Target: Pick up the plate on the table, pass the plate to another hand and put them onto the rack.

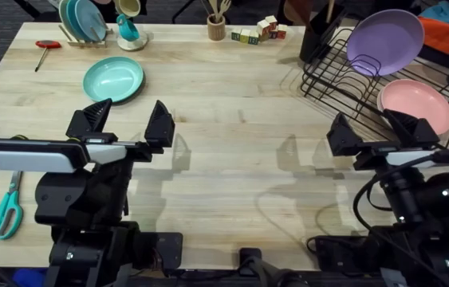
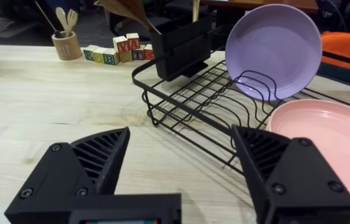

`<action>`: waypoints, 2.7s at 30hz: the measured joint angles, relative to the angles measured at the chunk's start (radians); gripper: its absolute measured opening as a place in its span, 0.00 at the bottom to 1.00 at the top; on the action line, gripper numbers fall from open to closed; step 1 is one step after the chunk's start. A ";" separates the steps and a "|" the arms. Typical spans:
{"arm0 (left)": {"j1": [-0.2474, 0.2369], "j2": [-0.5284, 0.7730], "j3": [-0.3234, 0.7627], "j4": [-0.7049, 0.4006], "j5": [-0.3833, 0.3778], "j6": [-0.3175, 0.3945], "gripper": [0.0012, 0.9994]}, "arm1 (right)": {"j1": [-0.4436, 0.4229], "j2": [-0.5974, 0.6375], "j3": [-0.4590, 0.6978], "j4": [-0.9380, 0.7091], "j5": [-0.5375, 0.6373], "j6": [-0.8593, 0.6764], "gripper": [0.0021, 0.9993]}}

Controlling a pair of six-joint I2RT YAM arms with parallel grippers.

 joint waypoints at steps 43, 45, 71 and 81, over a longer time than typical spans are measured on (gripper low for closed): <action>0.000 0.531 0.514 -0.306 -0.032 -0.003 0.99 | -0.004 0.595 0.527 -0.164 0.078 -0.013 1.00; 0.000 0.625 0.589 -0.314 -0.033 -0.003 0.99 | -0.004 0.697 0.614 -0.165 0.078 -0.035 1.00; 0.000 1.215 1.356 -0.864 -0.033 -0.003 0.99 | -0.004 1.168 1.107 -0.209 -0.006 -0.106 1.00; 0.018 1.215 1.356 -0.864 -0.060 -0.003 0.99 | -0.004 1.168 1.109 -0.329 -0.012 -0.043 1.00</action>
